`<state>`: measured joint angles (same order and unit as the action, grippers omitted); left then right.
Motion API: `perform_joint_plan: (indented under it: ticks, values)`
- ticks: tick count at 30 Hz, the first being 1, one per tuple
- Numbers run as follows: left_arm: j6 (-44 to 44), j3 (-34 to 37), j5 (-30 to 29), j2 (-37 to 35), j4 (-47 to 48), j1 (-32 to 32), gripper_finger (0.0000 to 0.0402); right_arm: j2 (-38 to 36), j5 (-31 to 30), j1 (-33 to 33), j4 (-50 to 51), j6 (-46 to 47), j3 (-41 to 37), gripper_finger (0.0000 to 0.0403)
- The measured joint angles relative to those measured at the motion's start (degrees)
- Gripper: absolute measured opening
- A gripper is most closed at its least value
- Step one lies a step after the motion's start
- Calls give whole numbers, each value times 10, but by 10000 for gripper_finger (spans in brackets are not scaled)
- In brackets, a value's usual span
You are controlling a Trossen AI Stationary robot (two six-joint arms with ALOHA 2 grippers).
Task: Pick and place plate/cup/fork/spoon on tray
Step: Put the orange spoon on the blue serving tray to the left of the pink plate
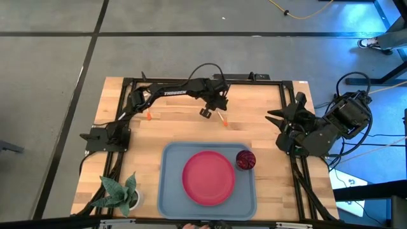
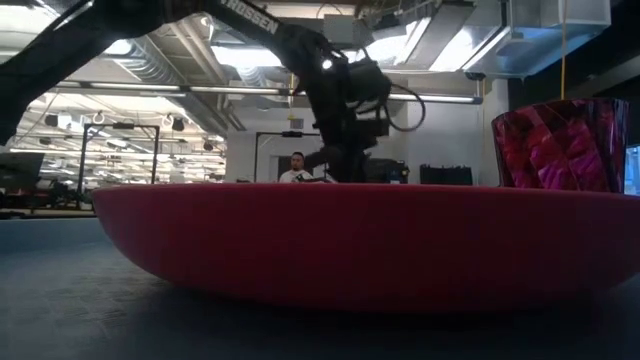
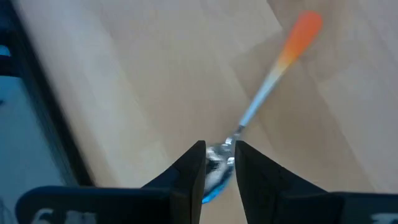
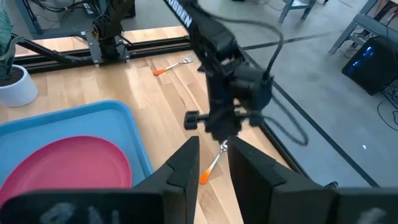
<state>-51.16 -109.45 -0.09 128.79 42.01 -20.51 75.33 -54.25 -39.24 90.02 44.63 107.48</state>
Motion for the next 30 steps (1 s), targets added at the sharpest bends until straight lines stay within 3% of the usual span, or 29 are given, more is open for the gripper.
perform_joint_plan:
  ticks: [10, 22, 26, 30]
  values:
    - [-46, 0, -19, 34, -11, 18, 79, -1, -1, 0, 0, 2, 0, 90]
    - [-19, 0, -31, 40, -33, 19, 79, -4, -1, 0, 0, 16, 0, 90]
    - [122, 0, -96, 39, -30, 34, 79, -4, 0, 0, 0, 16, 0, 90]
    - [354, 0, -102, 32, -24, 54, 79, -4, -1, 0, 0, 16, 0, 90]
